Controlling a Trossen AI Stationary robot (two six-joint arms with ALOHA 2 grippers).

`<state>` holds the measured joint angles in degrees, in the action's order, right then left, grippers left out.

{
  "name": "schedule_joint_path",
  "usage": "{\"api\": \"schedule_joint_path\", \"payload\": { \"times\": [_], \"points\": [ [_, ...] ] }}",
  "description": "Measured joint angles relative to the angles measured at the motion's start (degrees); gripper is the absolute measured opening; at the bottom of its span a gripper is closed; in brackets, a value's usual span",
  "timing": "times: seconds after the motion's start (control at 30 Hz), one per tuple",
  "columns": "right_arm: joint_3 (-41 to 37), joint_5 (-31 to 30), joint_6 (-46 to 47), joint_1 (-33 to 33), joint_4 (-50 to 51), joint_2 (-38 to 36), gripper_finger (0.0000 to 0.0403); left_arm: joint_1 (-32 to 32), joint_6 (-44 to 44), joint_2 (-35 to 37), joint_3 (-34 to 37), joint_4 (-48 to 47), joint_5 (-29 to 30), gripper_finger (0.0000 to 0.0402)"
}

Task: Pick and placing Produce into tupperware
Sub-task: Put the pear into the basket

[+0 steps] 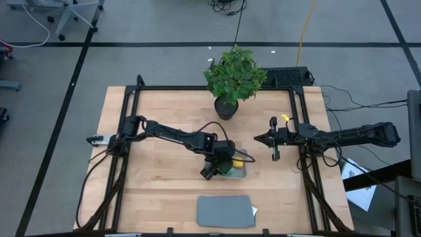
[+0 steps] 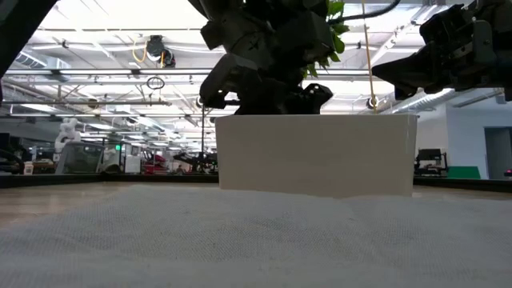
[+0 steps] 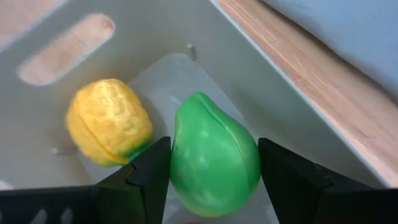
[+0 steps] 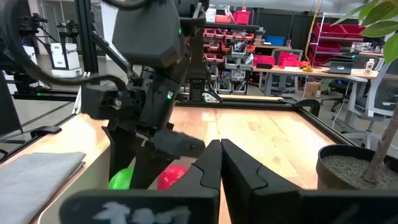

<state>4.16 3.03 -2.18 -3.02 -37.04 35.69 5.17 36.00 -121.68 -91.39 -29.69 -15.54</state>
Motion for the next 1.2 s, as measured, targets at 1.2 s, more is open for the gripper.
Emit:
{"api": "schedule_joint_path", "payload": {
  "times": [1.2],
  "points": [
    [0.0,0.0,0.0,0.0,0.0,0.01,0.0,0.0,-0.52,-0.82,2.43,2.95,-1.5,0.0217]
  ]
}}
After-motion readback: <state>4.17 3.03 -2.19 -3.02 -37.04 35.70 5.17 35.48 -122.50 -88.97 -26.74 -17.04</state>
